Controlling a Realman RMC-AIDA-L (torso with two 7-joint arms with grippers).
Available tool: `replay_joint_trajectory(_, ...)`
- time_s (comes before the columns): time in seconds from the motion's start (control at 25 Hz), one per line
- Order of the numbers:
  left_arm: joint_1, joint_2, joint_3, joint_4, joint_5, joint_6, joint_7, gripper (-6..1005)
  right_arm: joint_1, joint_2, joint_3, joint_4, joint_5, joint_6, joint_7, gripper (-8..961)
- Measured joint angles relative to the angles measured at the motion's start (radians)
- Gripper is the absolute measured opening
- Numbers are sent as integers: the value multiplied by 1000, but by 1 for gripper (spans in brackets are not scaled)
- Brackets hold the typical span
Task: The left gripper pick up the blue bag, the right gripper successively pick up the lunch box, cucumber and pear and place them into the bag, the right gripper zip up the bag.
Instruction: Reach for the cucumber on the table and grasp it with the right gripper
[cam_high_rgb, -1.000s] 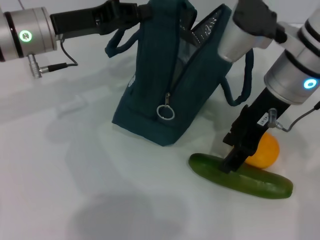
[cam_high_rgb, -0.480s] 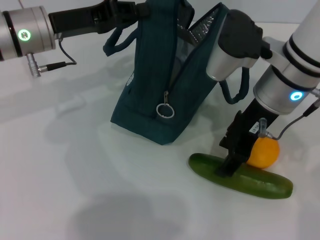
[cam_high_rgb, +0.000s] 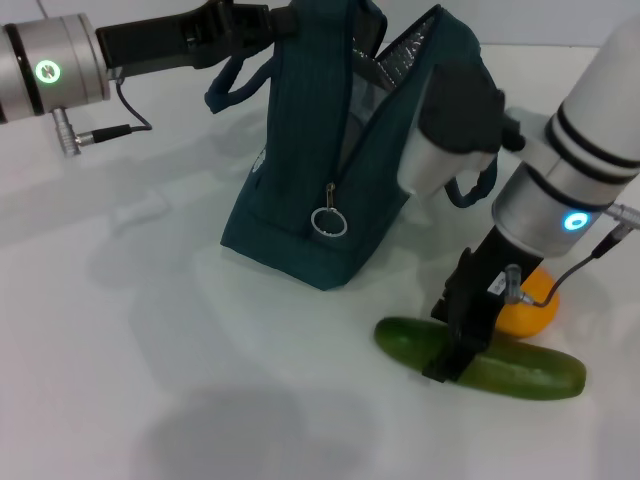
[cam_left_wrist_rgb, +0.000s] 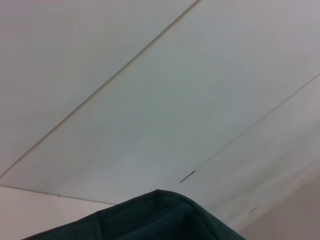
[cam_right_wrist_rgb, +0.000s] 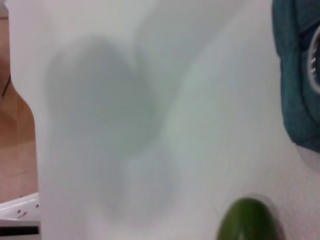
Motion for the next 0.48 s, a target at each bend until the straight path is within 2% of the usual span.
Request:
replay_joint_trajectory(0.16, 2, -1, 0, 0, 0, 0, 0, 63, 5, 0, -56, 8, 4, 30, 13, 752)
replay_joint_trajectory(0.48, 6, -3, 0, 0, 0, 0, 0, 63, 6, 0, -84, 8, 6, 40, 14, 749)
